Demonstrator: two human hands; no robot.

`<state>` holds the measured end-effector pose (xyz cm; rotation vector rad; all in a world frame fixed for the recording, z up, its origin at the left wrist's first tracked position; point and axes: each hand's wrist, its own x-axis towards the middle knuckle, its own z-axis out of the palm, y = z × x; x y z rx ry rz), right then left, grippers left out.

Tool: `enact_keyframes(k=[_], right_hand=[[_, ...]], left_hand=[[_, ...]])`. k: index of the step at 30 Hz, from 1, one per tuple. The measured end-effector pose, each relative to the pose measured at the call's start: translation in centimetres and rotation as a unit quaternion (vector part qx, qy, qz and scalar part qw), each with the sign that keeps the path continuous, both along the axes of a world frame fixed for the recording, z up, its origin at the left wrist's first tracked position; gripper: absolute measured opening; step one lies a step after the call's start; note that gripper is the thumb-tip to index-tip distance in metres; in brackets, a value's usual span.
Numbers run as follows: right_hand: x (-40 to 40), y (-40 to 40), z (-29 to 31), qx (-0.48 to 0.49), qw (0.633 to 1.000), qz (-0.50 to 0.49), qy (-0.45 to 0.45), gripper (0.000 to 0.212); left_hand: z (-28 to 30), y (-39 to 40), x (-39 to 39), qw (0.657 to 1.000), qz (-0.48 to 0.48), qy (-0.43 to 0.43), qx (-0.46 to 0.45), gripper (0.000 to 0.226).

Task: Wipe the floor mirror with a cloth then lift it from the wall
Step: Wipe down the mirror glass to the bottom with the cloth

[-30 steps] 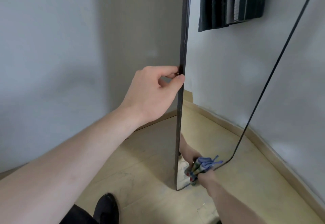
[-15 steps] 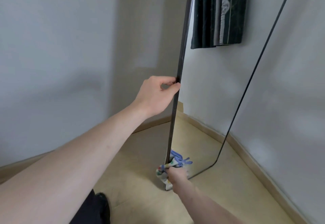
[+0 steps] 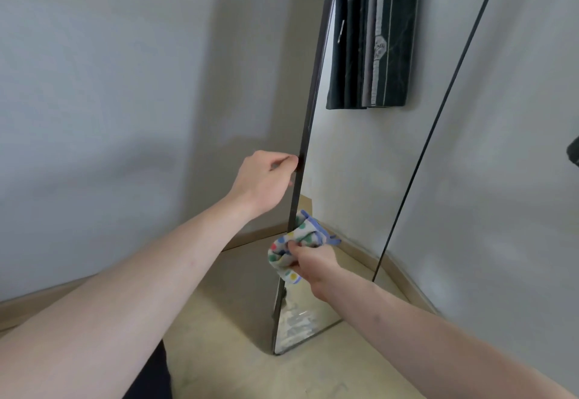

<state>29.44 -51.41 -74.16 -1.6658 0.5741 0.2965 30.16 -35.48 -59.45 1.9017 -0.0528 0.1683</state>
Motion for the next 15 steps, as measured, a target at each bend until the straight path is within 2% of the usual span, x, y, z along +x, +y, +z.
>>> enact_keyframes(k=[3, 5, 11, 15], right_hand=[[-1.7, -0.1, -1.0, -0.076, 0.996, 0.033, 0.027, 0.032], [-2.6, -0.4, -2.5, -0.085, 0.993, 0.052, 0.057, 0.028], [-3.9, 0.7, -5.8, -0.111, 0.982, 0.079, 0.128, 0.049], [-3.1, 1.5, -4.4, -0.097, 0.986, 0.044, 0.130, 0.049]], left_hand=[[0.1, 0.0, 0.0, 1.000, -0.004, -0.003, -0.004, 0.032], [0.1, -0.1, 0.0, 1.000, -0.008, -0.003, 0.002, 0.035], [-0.3, 0.4, 0.4, 0.999, -0.031, 0.006, 0.008, 0.041], [-0.2, 0.6, 0.5, 0.999, -0.035, 0.007, 0.013, 0.041]])
